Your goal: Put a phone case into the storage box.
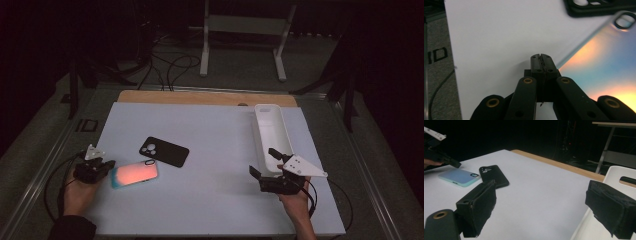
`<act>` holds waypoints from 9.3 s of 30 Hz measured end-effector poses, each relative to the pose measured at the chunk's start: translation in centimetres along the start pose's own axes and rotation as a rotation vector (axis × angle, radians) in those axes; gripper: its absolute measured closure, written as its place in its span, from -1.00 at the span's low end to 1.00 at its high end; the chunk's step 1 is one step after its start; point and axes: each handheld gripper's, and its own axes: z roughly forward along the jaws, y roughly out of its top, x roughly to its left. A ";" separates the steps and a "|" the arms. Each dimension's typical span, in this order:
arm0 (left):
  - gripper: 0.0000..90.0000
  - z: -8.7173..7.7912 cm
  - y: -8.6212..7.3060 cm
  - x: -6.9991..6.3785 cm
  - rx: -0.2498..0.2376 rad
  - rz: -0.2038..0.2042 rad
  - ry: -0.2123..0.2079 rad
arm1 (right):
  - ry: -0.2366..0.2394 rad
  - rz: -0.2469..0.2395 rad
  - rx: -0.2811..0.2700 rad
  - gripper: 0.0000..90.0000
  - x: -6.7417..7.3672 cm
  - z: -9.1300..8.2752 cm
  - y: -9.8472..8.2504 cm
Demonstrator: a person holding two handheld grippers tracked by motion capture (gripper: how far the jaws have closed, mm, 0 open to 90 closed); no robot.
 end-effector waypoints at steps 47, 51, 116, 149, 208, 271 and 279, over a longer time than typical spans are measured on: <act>0.15 -7.8 1.4 -9.6 -0.459 0.092 -0.188 | -0.007 0.019 0.005 -0.78 -0.5 -0.1 -0.2; -0.16 -7.1 2.2 -10.0 -0.492 0.077 -0.221 | -0.005 0.022 0.000 -0.78 -0.4 -0.4 -0.6; -0.91 0.7 0.3 -8.5 0.102 0.150 -0.123 | -0.018 0.019 0.031 -0.78 -0.4 -0.8 -1.7; -0.62 -1.0 0.9 -9.0 0.058 0.118 -0.136 | -0.019 0.024 0.033 -0.78 -0.4 -0.6 -1.6; -0.62 -2.7 12.0 -16.2 -0.355 0.296 -0.122 | 0.184 0.120 0.100 -0.80 0.6 5.6 4.2; -0.66 -1.4 13.6 -20.6 -0.381 0.370 -0.253 | 0.388 0.304 0.174 0.93 5.0 12.2 7.7; -0.79 -1.3 13.8 -19.3 -0.335 0.297 -0.324 | 0.386 0.281 0.176 0.93 4.7 11.9 7.9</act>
